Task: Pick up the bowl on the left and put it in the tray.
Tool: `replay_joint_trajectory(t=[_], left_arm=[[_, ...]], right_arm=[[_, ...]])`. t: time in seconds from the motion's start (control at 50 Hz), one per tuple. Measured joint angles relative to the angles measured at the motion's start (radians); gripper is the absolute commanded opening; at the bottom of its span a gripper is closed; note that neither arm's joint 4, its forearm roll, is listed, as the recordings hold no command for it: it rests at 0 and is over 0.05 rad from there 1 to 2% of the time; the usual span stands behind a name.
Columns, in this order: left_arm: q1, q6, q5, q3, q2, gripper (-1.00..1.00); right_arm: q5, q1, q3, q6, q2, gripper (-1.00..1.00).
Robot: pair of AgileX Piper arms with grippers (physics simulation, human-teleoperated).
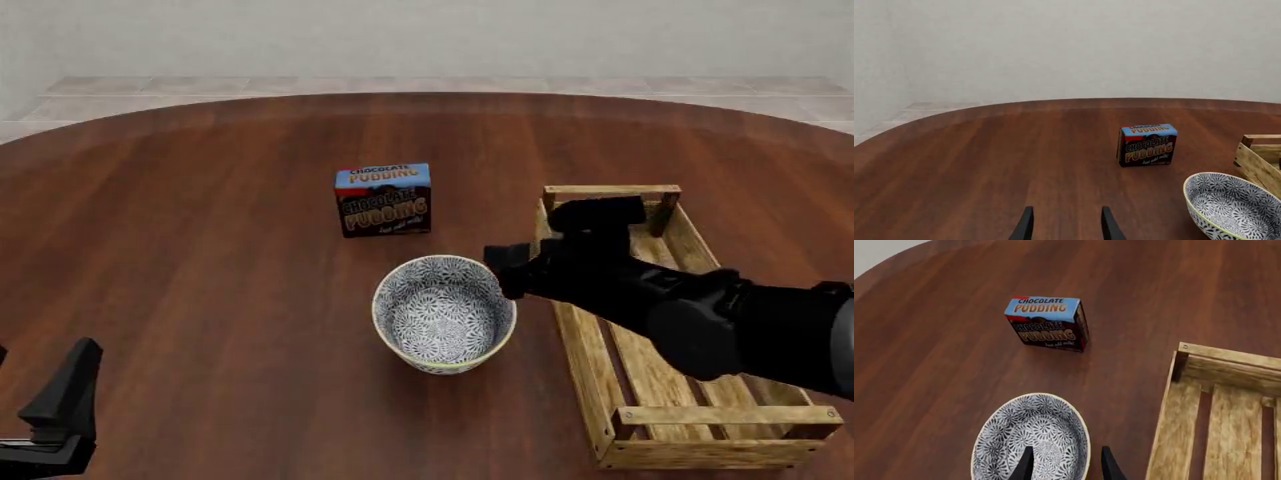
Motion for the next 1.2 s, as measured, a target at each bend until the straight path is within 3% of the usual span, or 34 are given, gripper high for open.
replay_joint_trajectory(t=[1.2], left_arm=[[0.0,0.0,0.0,0.0,0.0,1.0]], right_arm=[[-0.122,0.012,-0.05,0.029,0.298,1.0]])
